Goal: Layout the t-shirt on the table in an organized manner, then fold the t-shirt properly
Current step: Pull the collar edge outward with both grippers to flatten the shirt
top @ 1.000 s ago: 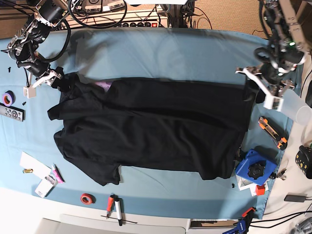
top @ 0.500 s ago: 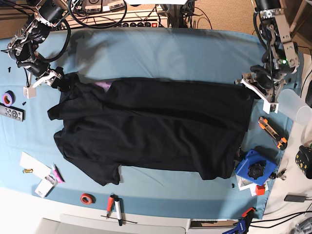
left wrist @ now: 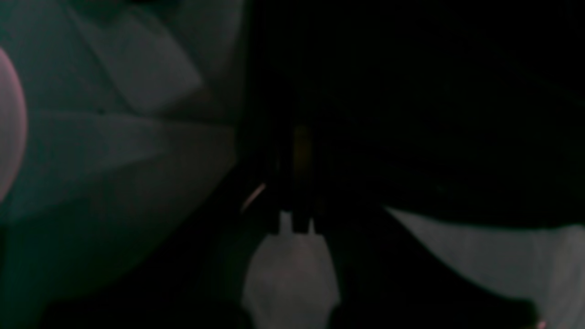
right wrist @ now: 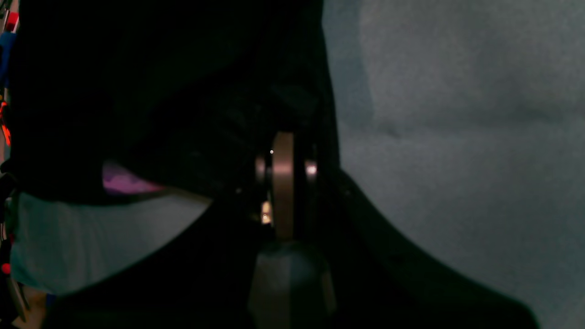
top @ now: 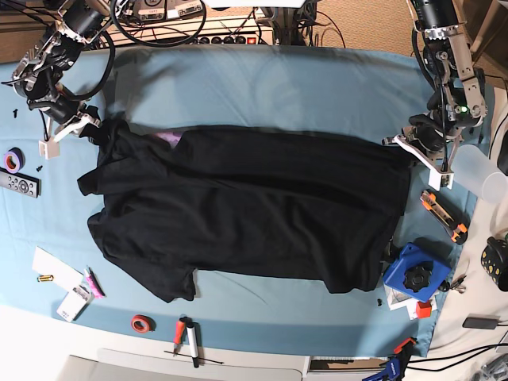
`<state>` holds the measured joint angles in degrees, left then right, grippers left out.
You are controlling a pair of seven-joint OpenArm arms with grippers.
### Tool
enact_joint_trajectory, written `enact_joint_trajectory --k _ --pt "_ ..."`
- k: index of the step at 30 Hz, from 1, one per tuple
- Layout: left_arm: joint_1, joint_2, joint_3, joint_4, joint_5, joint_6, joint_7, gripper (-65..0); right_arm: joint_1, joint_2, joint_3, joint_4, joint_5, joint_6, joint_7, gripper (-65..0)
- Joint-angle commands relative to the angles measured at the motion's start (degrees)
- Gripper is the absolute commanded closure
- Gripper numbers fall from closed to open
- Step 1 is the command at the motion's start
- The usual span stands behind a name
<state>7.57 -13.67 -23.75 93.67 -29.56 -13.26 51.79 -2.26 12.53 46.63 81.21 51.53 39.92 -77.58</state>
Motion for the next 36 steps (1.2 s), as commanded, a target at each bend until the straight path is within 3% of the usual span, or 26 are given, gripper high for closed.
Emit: enact_joint_trajectory --k 1,6,13,22,26,36 --pt "0.20 -0.33 -0.04 0.09 -0.09 0.11 4.87 0.0 0.50 1.97 0.70 0.92 2.75 0.08 0.52 0.0" --pt "0.22 -0.48 -0.07 0.15 -5.66 -3.37 11.34 0.0 0.50 4.90 2.64 0.92 9.07 0.08 -2.42 0.0" --pt "0.39 -0.59 -2.73 0.50 -7.82 -3.34 15.54 0.0 0.02 5.95 6.43 0.92 14.45 0.08 -2.42 0.0" --pt "7.69 -2.56 -11.17 3.39 -16.37 -7.23 16.28 0.0 -5.16 10.21 8.83 0.92 17.68 0.08 -2.42 0.0" --pt "11.08 -4.00 -13.14 4.00 -19.82 -9.27 16.44 0.0 -9.16 10.10 8.87 0.92 19.43 0.08 -2.42 0.0" --pt "17.31 -4.81 -13.20 4.02 -20.33 -9.35 16.85 0.0 -19.89 9.33 9.11 1.49 27.61 0.08 -2.42 0.0"
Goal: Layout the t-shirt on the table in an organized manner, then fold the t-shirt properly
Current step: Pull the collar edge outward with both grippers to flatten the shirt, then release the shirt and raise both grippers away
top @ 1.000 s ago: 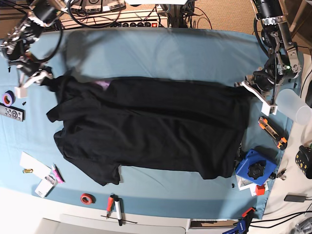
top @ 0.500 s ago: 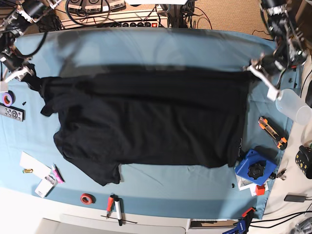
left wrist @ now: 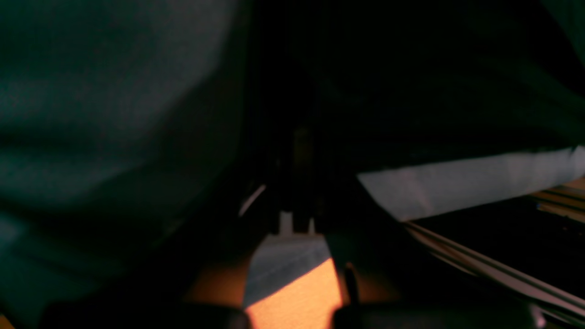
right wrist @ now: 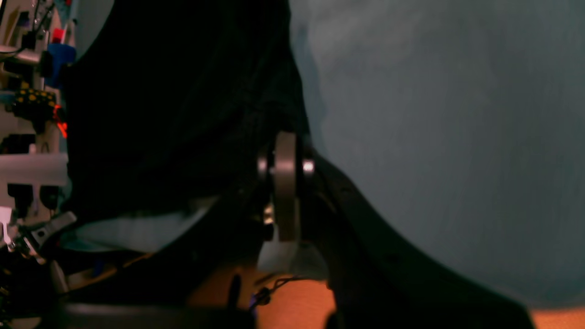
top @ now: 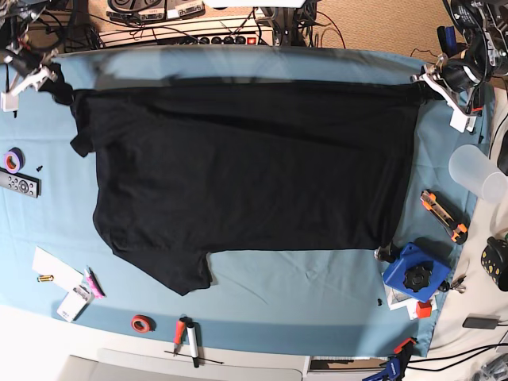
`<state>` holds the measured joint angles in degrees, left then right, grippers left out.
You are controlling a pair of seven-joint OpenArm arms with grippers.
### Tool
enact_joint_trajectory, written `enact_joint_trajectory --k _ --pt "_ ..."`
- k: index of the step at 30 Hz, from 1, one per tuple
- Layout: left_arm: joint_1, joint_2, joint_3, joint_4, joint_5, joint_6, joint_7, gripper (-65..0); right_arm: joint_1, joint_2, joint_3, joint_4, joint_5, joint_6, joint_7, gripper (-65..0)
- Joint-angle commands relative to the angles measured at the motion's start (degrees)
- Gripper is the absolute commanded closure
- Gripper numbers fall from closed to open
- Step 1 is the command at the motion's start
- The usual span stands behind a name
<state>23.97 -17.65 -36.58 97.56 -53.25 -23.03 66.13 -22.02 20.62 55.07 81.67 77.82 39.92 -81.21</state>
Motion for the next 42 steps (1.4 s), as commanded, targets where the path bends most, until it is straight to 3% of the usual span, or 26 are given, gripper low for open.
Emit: enact_joint_trajectory --k 1,7,13,21,32,35,37,39,42 --pt "1.09 -0.94 -0.37 0.13 3.54 0.42 2.56 0.0 -0.96 0.83 0.94 1.68 1.88 0.08 1.21 0.0" --pt "1.79 -2.62 -0.42 0.13 3.50 -0.74 3.96 0.0 -5.05 -2.23 2.82 8.92 2.34 0.08 1.21 0.0" --pt "3.19 -3.32 -0.48 0.13 3.50 -1.05 4.63 0.0 -8.24 -2.38 2.80 14.91 2.29 0.08 1.21 0.0" --pt "5.42 -3.48 -0.85 0.13 3.48 -1.77 4.35 0.0 -9.22 -4.76 2.84 15.08 2.10 0.08 1.21 0.0" --pt "5.73 -3.50 -0.85 0.13 3.50 -2.54 5.09 0.0 -9.09 -4.72 2.84 15.08 2.10 0.08 1.21 0.0" --pt "5.73 -3.52 -0.85 0.13 3.48 -2.54 6.73 -16.9 -9.09 -4.70 2.84 15.08 2.10 0.08 1.21 0.0" --pt "5.73 -3.52 -0.85 0.13 3.43 -2.54 7.93 -24.6 -9.09 -4.44 2.84 15.08 2.10 0.08 1.21 -7.7" --pt "5.73 -3.82 -0.85 0.15 2.19 -2.51 9.38 -26.0 -9.11 -3.56 2.86 15.08 2.16 0.08 1.21 -12.5" --pt "5.73 -4.33 -1.14 0.70 -1.38 -2.56 11.13 -26.0 -9.11 -0.83 2.91 15.10 4.09 0.08 1.21 -12.5"
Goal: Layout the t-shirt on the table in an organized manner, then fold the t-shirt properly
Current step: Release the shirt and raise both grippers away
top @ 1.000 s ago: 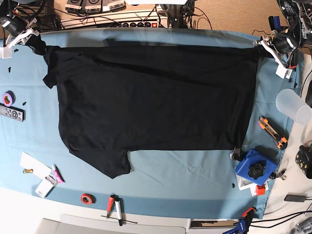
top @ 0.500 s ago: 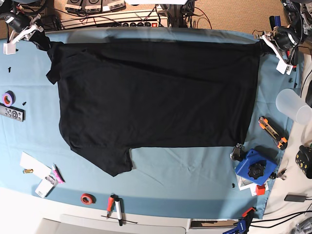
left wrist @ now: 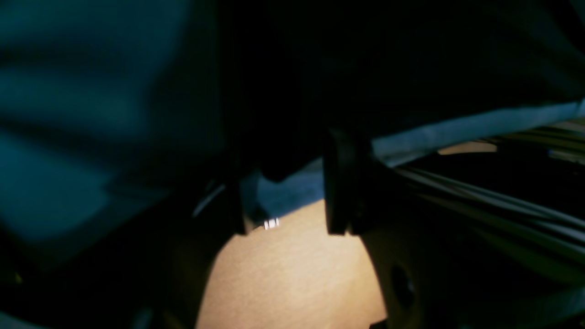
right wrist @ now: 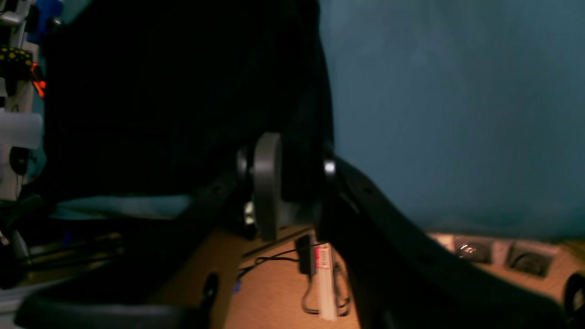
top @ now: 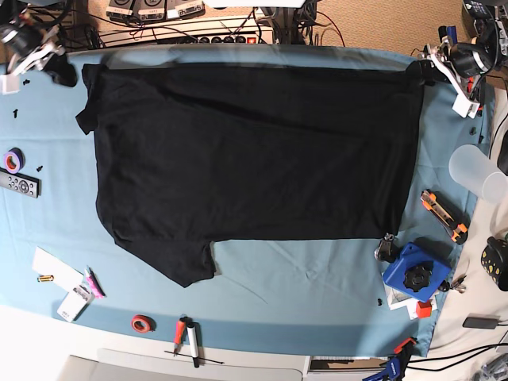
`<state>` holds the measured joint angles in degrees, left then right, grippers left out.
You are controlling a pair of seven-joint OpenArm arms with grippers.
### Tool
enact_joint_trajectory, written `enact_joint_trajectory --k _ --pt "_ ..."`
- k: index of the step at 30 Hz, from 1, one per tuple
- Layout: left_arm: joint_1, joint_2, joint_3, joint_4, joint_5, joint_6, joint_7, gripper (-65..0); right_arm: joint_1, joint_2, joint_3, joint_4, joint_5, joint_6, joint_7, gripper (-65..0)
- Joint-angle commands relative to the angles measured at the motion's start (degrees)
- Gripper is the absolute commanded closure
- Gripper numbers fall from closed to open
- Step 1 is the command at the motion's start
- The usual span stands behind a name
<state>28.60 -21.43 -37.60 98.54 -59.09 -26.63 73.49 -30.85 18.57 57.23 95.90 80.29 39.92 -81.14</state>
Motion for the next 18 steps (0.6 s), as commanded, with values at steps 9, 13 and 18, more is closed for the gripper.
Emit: enact_joint_trajectory --k 9,13,18 --pt "1.05 -0.50 -7.21 6.64 4.39 1.05 -1.14 -26.0 7.06 6.88 13.22 0.87 2.80 0.08 1.14 -12.5" --pt "0.13 -0.68 -7.78 9.75 4.44 1.03 -6.78 -25.9 12.68 10.16 13.75 0.85 -1.27 0.08 1.14 -12.5" --pt "-5.05 -0.66 -3.15 10.08 7.85 1.05 -7.17 -25.8 19.54 12.96 6.29 0.85 -16.98 0.08 1.49 -12.4"
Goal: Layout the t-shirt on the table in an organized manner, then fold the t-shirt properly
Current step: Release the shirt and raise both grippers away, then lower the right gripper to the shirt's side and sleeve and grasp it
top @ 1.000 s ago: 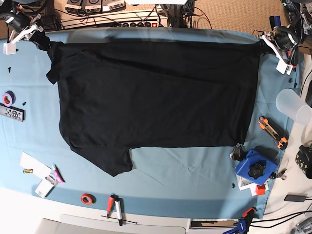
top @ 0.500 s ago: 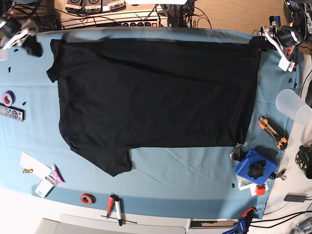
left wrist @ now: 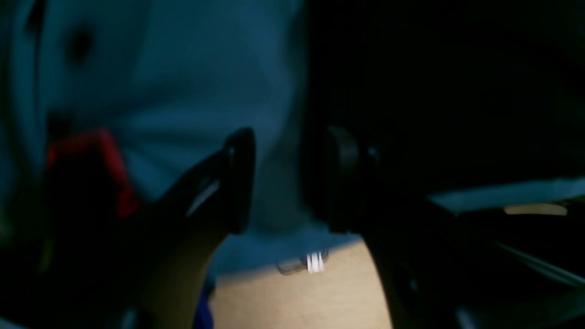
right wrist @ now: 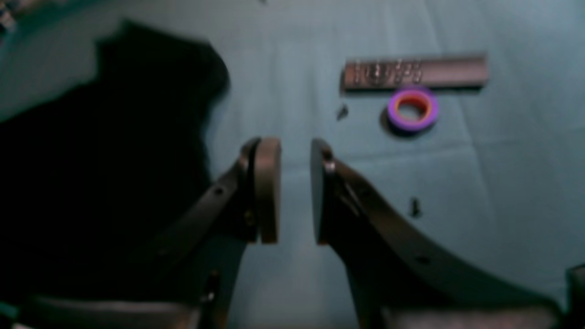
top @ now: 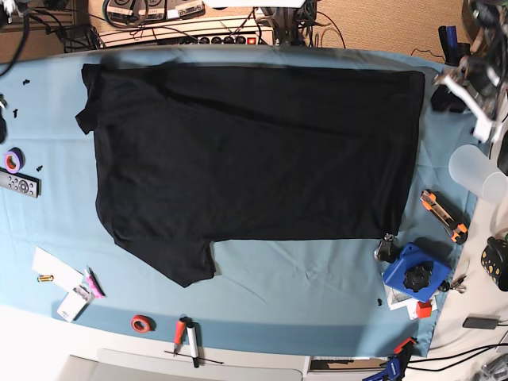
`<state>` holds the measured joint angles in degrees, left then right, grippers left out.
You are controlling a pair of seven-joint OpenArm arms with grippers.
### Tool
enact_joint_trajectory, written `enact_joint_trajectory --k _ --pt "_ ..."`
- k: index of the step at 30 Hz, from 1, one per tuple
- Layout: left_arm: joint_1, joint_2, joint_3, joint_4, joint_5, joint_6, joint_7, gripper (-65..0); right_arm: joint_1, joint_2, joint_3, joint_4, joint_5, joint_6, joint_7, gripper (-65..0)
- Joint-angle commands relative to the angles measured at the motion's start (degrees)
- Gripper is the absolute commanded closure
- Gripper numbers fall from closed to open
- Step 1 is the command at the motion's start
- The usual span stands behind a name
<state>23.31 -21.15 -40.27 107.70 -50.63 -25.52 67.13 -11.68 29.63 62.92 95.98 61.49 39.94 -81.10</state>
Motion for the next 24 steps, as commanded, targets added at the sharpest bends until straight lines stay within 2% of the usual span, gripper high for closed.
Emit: enact_joint_trajectory --k 1,4,7,10,13,17,24 --pt "-0.87 -0.94 0.85 0.92 0.24 -0.07 -1.20 -25.8 1.62 2.14 -1.68 0.76 -0.96 -0.35 3.74 -12.5" --pt "-4.81 -0.94 5.18 0.92 3.72 -0.07 -2.84 -25.9 5.60 2.60 -9.38 0.66 -9.84 -1.92 11.80 -12.4" --pt "-8.96 -0.94 10.27 0.90 9.44 0.11 -4.28 -25.9 10.60 2.58 -17.77 0.63 -20.68 -6.54 17.62 -12.4" --pt "-12.55 -0.92 15.54 0.90 14.08 2.19 -5.35 -25.8 16.39 2.60 -26.38 -1.49 -28.55 -10.05 21.62 -12.4" --pt "-14.95 -0.90 19.91 0.90 17.16 3.89 -5.70 -25.8 23.19 2.58 -34.10 -8.74 -32.26 -10.69 23.28 -12.4" --pt "-16.00 -0.87 23.93 0.90 19.85 4.11 -7.85 -25.9 32.28 2.27 -42.56 -22.77 -34.62 -10.64 26.69 -12.4" --pt "-16.00 0.24 25.64 0.90 19.98 4.09 -9.38 -25.9 42.36 1.33 -56.61 -39.91 -39.30 -10.23 27.71 -12.5"
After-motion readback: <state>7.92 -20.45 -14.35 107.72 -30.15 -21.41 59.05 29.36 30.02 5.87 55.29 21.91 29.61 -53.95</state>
